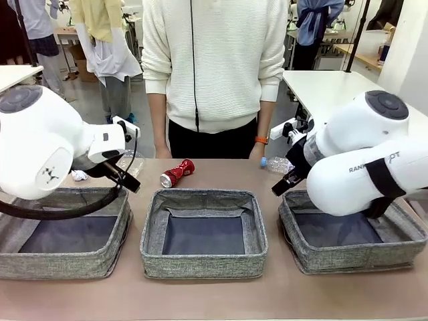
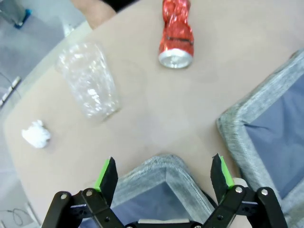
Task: Sort the waste into the appropriate baskets.
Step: Pick up the waste item pointed out by the person.
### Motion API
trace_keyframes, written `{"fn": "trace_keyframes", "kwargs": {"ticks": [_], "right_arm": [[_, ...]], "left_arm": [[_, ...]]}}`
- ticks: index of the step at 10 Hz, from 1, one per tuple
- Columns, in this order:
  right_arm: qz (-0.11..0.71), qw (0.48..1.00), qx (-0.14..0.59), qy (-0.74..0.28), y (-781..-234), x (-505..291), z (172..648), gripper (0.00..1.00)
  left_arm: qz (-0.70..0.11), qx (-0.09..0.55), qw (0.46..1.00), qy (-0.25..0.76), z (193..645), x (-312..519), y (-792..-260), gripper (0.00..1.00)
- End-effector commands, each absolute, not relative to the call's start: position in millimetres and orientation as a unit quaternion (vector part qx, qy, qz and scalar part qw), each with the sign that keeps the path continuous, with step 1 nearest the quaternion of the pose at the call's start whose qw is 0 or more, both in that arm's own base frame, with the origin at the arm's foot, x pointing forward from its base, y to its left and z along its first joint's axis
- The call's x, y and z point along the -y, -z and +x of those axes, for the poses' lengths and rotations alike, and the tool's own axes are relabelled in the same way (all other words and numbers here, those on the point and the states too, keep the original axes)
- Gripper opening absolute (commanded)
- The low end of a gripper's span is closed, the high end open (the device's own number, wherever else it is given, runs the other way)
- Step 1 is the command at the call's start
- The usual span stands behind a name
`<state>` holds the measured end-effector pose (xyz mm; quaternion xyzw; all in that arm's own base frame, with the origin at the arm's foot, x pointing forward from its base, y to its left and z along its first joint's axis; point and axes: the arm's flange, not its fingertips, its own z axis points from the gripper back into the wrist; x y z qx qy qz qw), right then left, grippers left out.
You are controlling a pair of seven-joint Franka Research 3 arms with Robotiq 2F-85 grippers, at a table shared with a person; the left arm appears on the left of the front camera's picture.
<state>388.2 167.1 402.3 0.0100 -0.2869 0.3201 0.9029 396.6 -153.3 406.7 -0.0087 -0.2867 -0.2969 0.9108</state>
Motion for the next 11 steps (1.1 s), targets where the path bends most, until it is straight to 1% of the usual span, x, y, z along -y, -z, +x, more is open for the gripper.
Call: {"fn": "trace_keyframes", "kwargs": {"ticks": [1, 2, 3, 4, 5, 6, 7, 8, 9, 10, 11], "right_arm": [[0.049, 0.911, 0.274, -0.305, -503, -149, 319, 1.0], [0.069, 0.91, 0.293, -0.284, -534, -135, 277, 1.0], [0.074, 0.9, 0.312, -0.296, -536, -128, 256, 1.0], [0.039, 0.904, 0.292, -0.309, -494, -160, 340, 1.0], [0.056, 0.901, 0.302, -0.306, -537, -151, 306, 1.0], [0.053, 0.927, 0.23, -0.291, -503, -170, 333, 1.0], [0.114, 0.936, 0.205, -0.263, -505, -157, 335, 1.0], [0.21, 0.939, 0.182, -0.204, -518, -120, 331, 1.0], [0.348, 0.919, 0.148, -0.115, -531, -68, 324, 1.0], [0.454, 0.877, 0.152, -0.035, -536, -3, 310, 1.0], [0.554, 0.818, 0.156, -0.007, -536, 50, 297, 1.0]], "left_arm": [[0.001, 0.315, 0.897, 0.311, 306, 146, -501, 1.0], [0.008, 0.344, 0.886, 0.312, 257, 140, -527, 1.0], [0.009, 0.352, 0.883, 0.311, 234, 140, -527, 1.0], [0.002, 0.326, 0.892, 0.314, 345, 161, -507, 1.0], [0.002, 0.326, 0.892, 0.314, 345, 161, -507, 1.0], [0.011, 0.349, 0.882, 0.316, 292, 159, -562, 1.0], [-0.111, 0.3, 0.892, 0.319, 297, 148, -555, 1.0], [-0.231, 0.257, 0.886, 0.31, 286, 114, -560, 1.0], [-0.344, 0.217, 0.871, 0.277, 273, 63, -561, 1.0], [-0.468, 0.213, 0.823, 0.241, 256, -2, -554, 1.0], [-0.527, 0.207, 0.803, 0.185, 242, -55, -534, 1.0]]}}
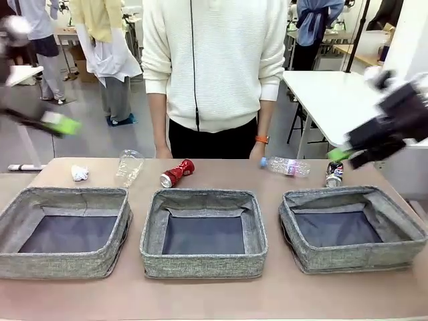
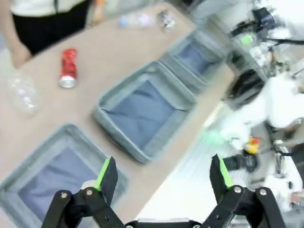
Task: Sort the waste into the appropriate baskets.
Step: Pick up the waste item pointed out by the person.
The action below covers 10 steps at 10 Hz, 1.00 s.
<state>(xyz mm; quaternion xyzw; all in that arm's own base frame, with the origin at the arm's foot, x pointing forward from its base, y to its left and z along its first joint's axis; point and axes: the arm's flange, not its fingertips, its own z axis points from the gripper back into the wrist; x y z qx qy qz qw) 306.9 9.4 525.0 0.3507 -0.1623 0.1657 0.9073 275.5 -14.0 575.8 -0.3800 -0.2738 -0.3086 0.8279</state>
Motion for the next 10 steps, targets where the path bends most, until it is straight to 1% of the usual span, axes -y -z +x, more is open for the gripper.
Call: {"fn": "trace_keyframes", "kwargs": {"ticks": [1, 2, 3, 4, 5, 6, 10], "right_arm": [[0.619, 0.767, 0.169, 0.018, -529, 98, 288, 1.0], [0.666, 0.718, 0.195, 0.053, -520, 136, 278, 1.0], [0.707, 0.662, 0.23, 0.094, -506, 171, 267, 1.0], [0.724, 0.632, 0.249, 0.122, -492, 186, 263, 1.0], [0.706, 0.635, 0.274, 0.155, -482, 185, 266, 1.0], [0.609, 0.768, 0.199, 0.014, -506, 189, 239, 1.0], [0.609, 0.768, 0.199, 0.014, -506, 189, 239, 1.0]], "left_arm": [[-0.578, 0.213, 0.777, 0.134, 230, -93, -508, 1.0], [-0.595, 0.212, 0.772, 0.071, 217, -121, -478, 1.0], [-0.625, 0.222, 0.748, -0.001, 201, -149, -436, 1.0], [-0.667, 0.259, 0.697, -0.048, 190, -168, -402, 1.0], [-0.666, 0.275, 0.684, -0.115, 187, -172, -382, 1.0], [-0.612, 0.236, 0.75, 0.081, 191, -202, -463, 1.0], [-0.612, 0.236, 0.75, 0.081, 191, -202, -463, 1.0]]}}
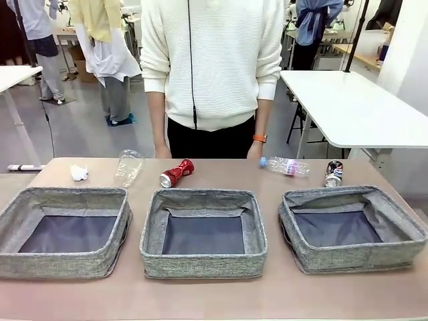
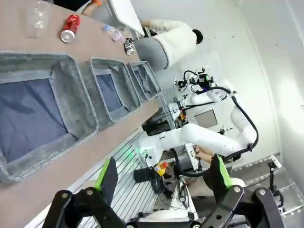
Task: Sort the waste into the appropriate baskets.
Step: Pick up the waste item pointed out by the person.
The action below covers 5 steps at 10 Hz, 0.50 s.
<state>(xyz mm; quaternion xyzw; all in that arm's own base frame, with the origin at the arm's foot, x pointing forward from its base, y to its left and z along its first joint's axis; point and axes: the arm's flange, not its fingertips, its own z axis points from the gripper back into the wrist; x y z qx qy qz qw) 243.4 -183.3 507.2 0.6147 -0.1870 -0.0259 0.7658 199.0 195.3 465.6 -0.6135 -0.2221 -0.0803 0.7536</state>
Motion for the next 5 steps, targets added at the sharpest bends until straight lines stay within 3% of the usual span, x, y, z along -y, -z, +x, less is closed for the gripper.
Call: {"fn": "trace_keyframes", "kwargs": {"ticks": [1, 5], "right_arm": [[0.609, 0.768, 0.199, 0.014, -506.0, 189.4, 239.5, 1.0], [0.609, 0.768, 0.199, 0.014, -506.0, 189.4, 239.5, 1.0]], "left_arm": [[-0.612, 0.236, 0.75, 0.081, 191.1, -202.0, -462.6, 1.0], [-0.612, 0.236, 0.75, 0.081, 191.1, -202.0, -462.6, 1.0]]}}
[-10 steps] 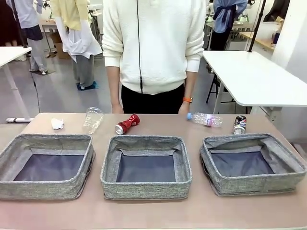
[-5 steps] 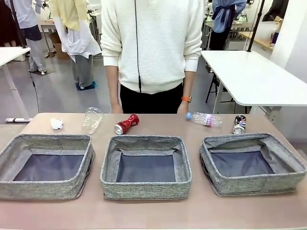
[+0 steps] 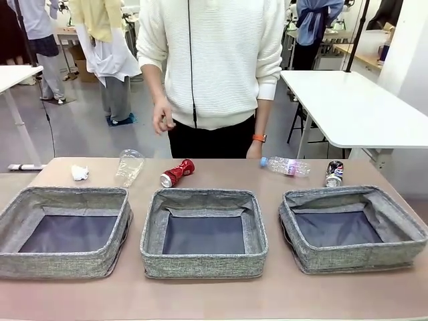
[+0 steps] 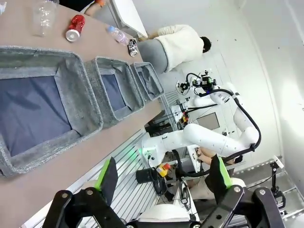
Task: Sort the waste into the appropriate baskets.
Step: Pick up the waste item pointed out by the person.
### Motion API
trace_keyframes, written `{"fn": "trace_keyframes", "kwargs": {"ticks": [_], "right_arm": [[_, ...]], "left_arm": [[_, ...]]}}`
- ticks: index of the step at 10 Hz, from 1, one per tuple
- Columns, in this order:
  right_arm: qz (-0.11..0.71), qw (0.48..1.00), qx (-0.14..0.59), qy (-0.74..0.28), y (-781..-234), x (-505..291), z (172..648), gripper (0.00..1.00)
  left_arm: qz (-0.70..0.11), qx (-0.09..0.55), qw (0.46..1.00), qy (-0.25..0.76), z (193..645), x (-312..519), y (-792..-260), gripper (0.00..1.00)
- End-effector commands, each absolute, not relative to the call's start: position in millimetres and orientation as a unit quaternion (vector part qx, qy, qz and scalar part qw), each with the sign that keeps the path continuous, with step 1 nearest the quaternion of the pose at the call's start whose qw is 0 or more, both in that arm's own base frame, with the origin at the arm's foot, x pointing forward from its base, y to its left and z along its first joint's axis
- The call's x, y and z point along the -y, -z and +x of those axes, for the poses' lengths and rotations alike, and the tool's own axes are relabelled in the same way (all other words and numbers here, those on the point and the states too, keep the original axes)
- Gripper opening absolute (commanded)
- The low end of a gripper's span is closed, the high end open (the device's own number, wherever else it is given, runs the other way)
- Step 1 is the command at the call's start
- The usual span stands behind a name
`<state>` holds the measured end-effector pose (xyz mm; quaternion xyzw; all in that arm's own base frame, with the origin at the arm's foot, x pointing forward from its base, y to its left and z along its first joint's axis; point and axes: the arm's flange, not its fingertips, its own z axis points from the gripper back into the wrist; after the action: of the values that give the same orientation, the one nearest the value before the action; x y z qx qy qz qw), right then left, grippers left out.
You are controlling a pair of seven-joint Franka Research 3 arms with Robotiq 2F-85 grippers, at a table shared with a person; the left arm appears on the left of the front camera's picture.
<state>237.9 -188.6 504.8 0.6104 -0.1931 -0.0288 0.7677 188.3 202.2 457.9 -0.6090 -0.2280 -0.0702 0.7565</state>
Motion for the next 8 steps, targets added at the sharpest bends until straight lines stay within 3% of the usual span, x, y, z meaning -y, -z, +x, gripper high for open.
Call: {"fn": "trace_keyframes", "kwargs": {"ticks": [1, 7, 8], "right_arm": [[0.609, 0.768, 0.199, 0.014, -506, 189, 239, 1.0], [0.609, 0.768, 0.199, 0.014, -506, 189, 239, 1.0], [0.609, 0.768, 0.199, 0.014, -506, 189, 239, 1.0]], "left_arm": [[-0.612, 0.236, 0.75, 0.081, 191, -202, -463, 1.0], [-0.609, 0.226, 0.757, 0.072, 191, -200, -459, 1.0], [-0.541, 0.196, 0.814, 0.078, 217, -180, -473, 1.0]]}}
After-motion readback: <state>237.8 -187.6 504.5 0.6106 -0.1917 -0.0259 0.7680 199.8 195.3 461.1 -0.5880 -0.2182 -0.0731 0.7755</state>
